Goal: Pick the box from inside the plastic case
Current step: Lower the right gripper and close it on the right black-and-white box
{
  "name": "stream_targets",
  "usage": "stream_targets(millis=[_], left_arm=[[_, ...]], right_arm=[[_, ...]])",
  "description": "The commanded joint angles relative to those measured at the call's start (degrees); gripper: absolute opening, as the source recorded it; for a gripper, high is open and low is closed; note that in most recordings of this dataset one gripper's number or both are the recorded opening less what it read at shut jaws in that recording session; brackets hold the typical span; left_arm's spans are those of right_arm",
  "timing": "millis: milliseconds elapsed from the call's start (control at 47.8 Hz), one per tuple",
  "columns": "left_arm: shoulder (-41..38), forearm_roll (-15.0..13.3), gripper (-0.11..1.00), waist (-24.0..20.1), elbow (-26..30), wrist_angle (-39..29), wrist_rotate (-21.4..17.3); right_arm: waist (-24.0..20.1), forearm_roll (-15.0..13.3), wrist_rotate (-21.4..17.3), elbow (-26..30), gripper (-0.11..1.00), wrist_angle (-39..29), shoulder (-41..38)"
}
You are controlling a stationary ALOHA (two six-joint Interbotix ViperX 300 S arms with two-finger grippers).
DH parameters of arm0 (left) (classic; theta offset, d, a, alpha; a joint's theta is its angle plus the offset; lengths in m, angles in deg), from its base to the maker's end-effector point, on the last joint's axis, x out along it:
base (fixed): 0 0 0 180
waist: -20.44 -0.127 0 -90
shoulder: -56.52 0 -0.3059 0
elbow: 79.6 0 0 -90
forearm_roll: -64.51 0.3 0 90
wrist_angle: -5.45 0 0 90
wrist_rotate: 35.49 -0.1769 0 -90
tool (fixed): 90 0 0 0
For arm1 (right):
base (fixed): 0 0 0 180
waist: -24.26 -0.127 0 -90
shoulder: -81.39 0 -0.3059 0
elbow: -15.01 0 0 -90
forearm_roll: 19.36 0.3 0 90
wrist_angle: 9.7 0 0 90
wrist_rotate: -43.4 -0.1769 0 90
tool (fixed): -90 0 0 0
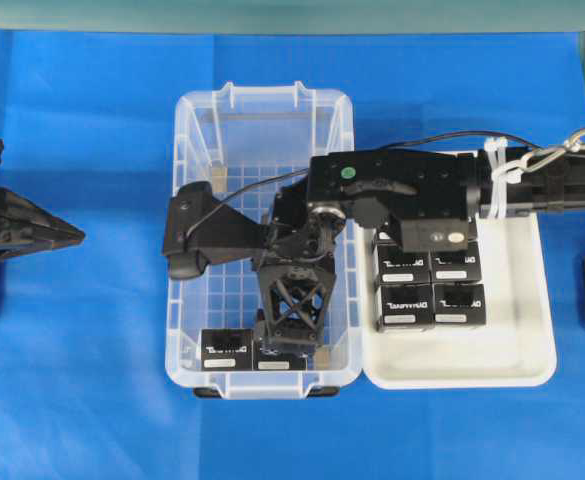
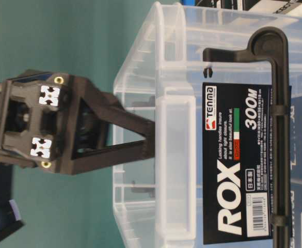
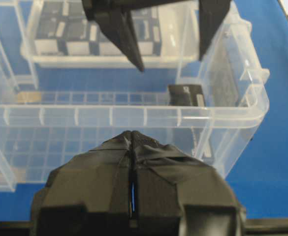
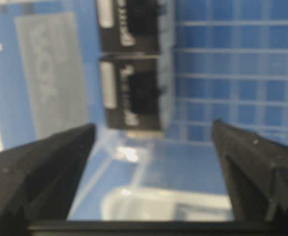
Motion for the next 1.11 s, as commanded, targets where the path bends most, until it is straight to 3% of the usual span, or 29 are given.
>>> stream_targets(millis=[0,84,188,440,775,1089], left_arm=[[-0.2,0.1,-0.06,0.1,1.7,0.4,0.0],[-0.4,0.2,-0.06,0.0,1.6,0.3,0.0],[-0.5,0.1,-0.06,0.1,1.6,0.1,0.0],[-0.3,0.1,-0.06,0.0,1.6,-1.0,0.0],[-0.5,0.1,-0.06,-0.7,1.6,-1.0,0.0],[-0.5,0.1,-0.07,-1.0,1.6,-1.0,0.0]], right_arm=[[1.7,5.1,1.8,-1.8,0.98,1.7,-0.4],[3.1,9.8,5.7,-3.5,0.98,2.3,-1.0],[4.1,13.2,10.2,-4.3,0.98,2.1,-2.5],[3.6,16.3,12.8,-4.2,0.98,1.5,-5.1],[1.4,16.8,13.4,-5.2,0.98,2.6,-7.6],[0.9,13.6,13.1,-6.1,0.98,6.2,-9.4]])
